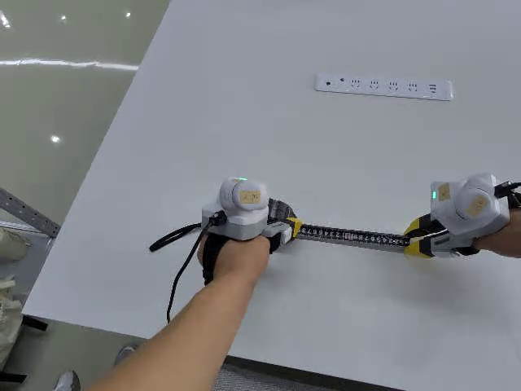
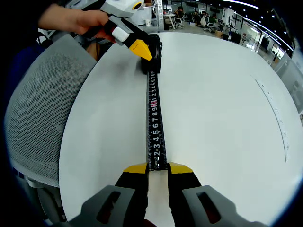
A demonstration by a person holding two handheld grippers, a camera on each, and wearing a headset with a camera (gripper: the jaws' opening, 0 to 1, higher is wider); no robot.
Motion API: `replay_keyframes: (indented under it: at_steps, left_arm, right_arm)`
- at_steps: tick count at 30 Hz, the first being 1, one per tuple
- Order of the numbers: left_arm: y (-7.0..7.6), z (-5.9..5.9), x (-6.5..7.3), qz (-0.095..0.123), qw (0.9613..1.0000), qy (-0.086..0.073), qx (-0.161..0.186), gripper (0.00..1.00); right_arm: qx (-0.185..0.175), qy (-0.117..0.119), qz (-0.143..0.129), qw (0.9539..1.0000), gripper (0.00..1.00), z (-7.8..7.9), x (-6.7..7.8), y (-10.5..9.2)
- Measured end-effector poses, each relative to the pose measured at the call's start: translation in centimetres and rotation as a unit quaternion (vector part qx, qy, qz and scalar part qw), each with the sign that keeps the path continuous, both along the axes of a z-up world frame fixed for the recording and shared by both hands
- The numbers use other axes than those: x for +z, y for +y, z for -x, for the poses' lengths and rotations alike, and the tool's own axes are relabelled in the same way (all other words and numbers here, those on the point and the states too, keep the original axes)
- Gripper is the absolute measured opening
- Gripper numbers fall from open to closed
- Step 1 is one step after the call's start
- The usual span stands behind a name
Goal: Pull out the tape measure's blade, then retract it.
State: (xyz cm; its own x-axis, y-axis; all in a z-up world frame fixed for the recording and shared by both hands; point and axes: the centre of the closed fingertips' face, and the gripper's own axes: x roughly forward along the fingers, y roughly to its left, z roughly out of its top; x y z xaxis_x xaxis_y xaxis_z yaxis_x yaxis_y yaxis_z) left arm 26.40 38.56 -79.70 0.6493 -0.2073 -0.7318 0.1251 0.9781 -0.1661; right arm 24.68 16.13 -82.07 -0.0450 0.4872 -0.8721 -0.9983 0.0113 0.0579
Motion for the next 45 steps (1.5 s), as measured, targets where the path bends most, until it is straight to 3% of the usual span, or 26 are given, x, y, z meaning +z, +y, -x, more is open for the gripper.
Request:
replay_keyframes:
  at_steps: [45]
  left_arm:
    - [-0.1, 0.1, 0.1, 0.003, 1.0000, -0.001, -0.002, 0.57]
  right_arm:
    - [0.022, 0.010, -0.016, 0.9996, 0.11, -0.3, -0.1, 5.4]
